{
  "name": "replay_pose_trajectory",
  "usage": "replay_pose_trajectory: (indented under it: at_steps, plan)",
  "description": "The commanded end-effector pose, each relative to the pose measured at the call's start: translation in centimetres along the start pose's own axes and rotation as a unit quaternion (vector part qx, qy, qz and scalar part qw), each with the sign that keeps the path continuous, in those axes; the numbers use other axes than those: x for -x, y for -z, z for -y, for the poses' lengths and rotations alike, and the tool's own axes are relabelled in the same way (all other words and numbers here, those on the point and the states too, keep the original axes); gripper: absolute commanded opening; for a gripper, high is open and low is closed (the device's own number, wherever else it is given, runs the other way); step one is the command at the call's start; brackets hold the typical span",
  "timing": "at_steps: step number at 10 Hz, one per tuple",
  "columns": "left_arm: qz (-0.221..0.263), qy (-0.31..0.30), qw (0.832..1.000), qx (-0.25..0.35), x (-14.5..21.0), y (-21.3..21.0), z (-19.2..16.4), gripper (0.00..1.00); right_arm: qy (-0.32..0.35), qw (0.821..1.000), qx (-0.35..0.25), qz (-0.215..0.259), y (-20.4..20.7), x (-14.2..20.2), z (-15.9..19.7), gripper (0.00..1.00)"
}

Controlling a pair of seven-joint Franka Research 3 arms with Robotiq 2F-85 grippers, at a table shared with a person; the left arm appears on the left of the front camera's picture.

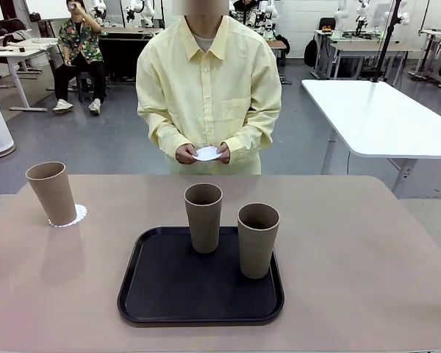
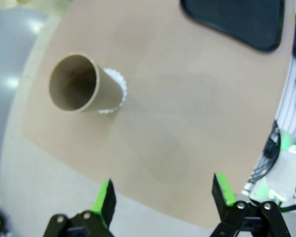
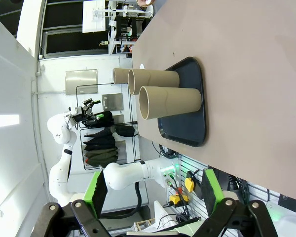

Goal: Place coasters on the table and set cups on them.
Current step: Take one Reusable plastic cup from the Flat Tray and place it on a coaster set by the human.

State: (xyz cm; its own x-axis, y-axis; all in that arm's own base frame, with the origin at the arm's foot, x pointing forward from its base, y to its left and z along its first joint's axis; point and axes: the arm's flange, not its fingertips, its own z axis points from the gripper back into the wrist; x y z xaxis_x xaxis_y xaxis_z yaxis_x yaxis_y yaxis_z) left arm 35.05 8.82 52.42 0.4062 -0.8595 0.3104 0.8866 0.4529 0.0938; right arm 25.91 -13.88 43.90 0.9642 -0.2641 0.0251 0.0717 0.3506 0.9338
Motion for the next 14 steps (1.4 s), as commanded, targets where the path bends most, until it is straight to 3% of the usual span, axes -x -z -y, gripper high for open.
replay_pose_trajectory:
  at_steps: [1, 4, 6, 7, 9, 11, 13, 14]
  plan:
    - [-0.007, -0.01, 1.0, -0.007, -0.2, -0.1, 0.1, 1.0, 0.001, 1.0, -0.005, 0.0, -0.1, 0.0, 0.0, 1.0]
    - [0.0, 0.0, 1.0, 0.0, 0.0, 0.0, 0.0, 1.0, 0.001, 1.0, -0.005, 0.0, -0.1, 0.0, 0.0, 1.0]
    - [0.006, -0.19, 0.982, 0.023, -1.1, 0.8, 3.2, 1.0, 0.001, 1.0, -0.005, 0.0, -0.1, 0.0, 0.0, 1.0]
    - [0.011, -0.251, 0.966, 0.068, -1.7, 1.3, 4.7, 1.0, 0.001, 1.0, -0.005, 0.0, -0.1, 0.0, 0.0, 1.0]
    - [0.011, -0.345, 0.934, 0.097, -4.5, 3.1, 6.8, 1.0, 0.001, 1.0, -0.005, 0.0, -0.1, 0.0, 0.0, 1.0]
    - [0.027, -0.376, 0.925, 0.052, -6.3, 4.9, 7.5, 1.0, 0.001, 1.0, -0.005, 0.0, -0.1, 0.0, 0.0, 1.0]
    - [0.008, -0.369, 0.929, -0.004, -7.1, 6.3, 7.4, 1.0, 0.001, 1.0, -0.005, 0.0, -0.1, 0.0, 0.0, 1.0]
    - [0.012, -0.371, 0.926, 0.068, -6.3, 4.3, 7.0, 1.0, 0.001, 1.0, -0.005, 0.0, -0.1, 0.0, 0.0, 1.0]
